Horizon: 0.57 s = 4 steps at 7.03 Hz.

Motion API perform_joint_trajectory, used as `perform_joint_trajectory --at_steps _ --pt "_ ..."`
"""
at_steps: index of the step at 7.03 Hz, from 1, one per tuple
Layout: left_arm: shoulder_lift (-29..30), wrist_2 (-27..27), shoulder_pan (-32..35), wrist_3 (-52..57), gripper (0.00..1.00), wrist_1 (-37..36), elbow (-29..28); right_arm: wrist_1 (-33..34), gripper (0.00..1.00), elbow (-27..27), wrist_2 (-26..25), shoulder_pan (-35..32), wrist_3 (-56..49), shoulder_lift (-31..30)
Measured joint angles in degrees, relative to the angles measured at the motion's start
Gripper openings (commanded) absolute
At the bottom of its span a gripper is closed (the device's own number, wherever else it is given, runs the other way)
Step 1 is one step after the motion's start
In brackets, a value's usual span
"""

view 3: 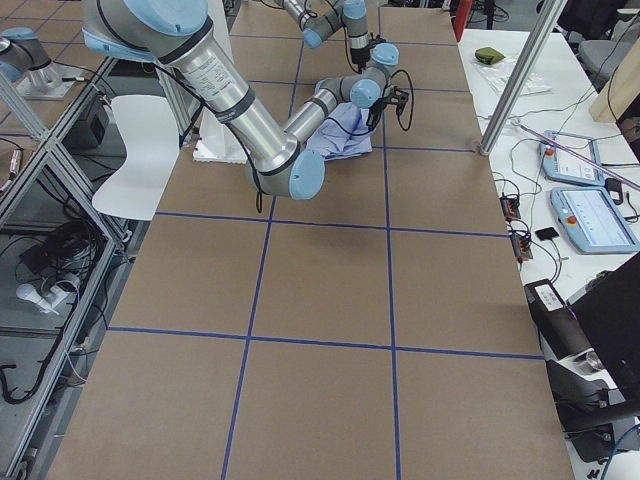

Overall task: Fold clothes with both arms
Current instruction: 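Lift the near edge and fold it over toward the far edge with both grippers, then release the shirt and withdraw the left arm while the right gripper rises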

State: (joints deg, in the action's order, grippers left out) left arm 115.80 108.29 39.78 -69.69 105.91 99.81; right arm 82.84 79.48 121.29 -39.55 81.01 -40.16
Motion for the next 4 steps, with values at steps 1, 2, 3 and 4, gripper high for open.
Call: perform_joint_trajectory --at_steps 1,2,3,4 --pt "0.0 0.01 0.01 -0.09 1.0 0.05 0.07 -0.64 1.0 -0.14 -0.16 0.0 0.09 0.0" --pt "0.05 0.07 0.32 -0.18 1.0 -0.06 0.37 -1.51 1.0 -0.17 -0.31 -0.2 0.19 -0.02" --pt "0.07 0.8 1.4 -0.11 1.0 -0.28 0.53 -1.96 1.0 -0.2 -0.34 -0.52 0.2 0.01" --pt "0.04 2.51 3.16 0.09 1.0 -0.5 0.57 -2.13 1.0 -0.19 -0.35 -0.63 0.39 0.3"
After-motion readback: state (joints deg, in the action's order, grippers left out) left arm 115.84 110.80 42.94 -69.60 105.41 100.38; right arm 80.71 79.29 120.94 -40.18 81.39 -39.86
